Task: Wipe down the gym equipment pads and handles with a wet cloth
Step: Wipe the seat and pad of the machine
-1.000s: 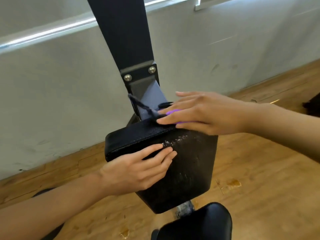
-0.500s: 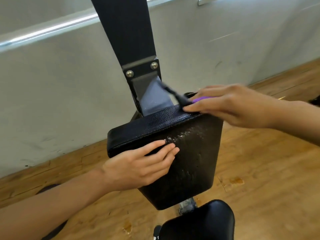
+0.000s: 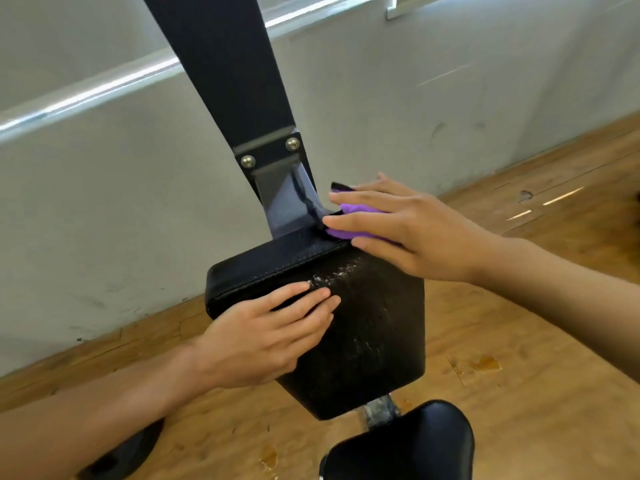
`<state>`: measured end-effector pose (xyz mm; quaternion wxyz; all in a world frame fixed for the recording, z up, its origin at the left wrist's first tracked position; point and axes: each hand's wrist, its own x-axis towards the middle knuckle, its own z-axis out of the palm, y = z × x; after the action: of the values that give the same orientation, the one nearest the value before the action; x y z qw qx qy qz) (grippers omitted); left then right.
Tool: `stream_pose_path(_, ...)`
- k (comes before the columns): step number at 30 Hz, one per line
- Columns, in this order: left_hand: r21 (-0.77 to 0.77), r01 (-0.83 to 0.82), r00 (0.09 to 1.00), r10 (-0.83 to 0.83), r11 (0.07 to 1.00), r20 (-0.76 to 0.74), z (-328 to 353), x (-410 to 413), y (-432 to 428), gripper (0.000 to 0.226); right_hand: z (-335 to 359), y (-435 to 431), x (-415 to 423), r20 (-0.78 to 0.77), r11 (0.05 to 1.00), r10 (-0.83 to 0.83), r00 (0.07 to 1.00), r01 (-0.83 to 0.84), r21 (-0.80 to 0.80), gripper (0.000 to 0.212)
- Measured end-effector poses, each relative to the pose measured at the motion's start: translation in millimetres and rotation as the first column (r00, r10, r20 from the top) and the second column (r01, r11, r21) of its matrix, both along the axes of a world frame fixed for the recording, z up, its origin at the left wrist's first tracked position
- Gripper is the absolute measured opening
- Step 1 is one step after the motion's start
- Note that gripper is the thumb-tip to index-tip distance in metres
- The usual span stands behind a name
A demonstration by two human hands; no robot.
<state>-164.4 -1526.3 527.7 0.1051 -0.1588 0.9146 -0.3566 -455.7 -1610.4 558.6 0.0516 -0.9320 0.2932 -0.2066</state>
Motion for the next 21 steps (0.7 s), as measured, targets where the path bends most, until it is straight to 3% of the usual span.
stream_pose_path(3,0.164,-0.081,0.994,0.091,0.983,-0.053,14.7,-11.1,13.4,0.059,-9.7,4.3,3.4,0.202,0.997,-0.077,0.976,0.075,0.017,0.034)
stream_pose_path(6,0.188,-0.094,0.988,0.114,0.978,-0.101,41.7,-20.4,12.0,0.06,-22.0,12.8,0.7,0.398,0.981,-0.188,0.898,0.192,0.03,0.029)
stream_pose_path(8,0.184,-0.12,0.973,0.153,0.975,-0.173,56.6,-29.2,2.2,0.067,-30.9,18.7,1.2,0.532,0.956,-0.288,0.796,0.274,0.108,0.027)
stream_pose_path(11,0.23,-0.183,0.912,0.252,0.956,-0.322,69.7,-50.8,-16.8,0.077,-42.1,22.4,7.9,0.702,0.887,-0.461,0.543,0.283,0.364,0.026)
stream_pose_path(14,0.312,-0.207,0.865,0.322,0.927,-0.384,75.8,-77.4,-37.4,0.082,-45.4,25.9,16.0,0.759,0.839,-0.544,0.358,0.201,0.506,0.028)
stream_pose_path(18,0.361,-0.262,0.87,0.38,0.895,-0.313,74.6,-105.9,-62.6,0.082,-55.3,30.6,13.5,0.767,0.799,-0.599,0.228,0.116,0.59,0.028)
stream_pose_path(21,0.482,-0.282,0.846,0.452,0.83,-0.284,63.6,-114.4,-68.2,0.084,-74.7,41.0,14.1,0.729,0.745,-0.666,0.158,0.077,0.663,0.032)
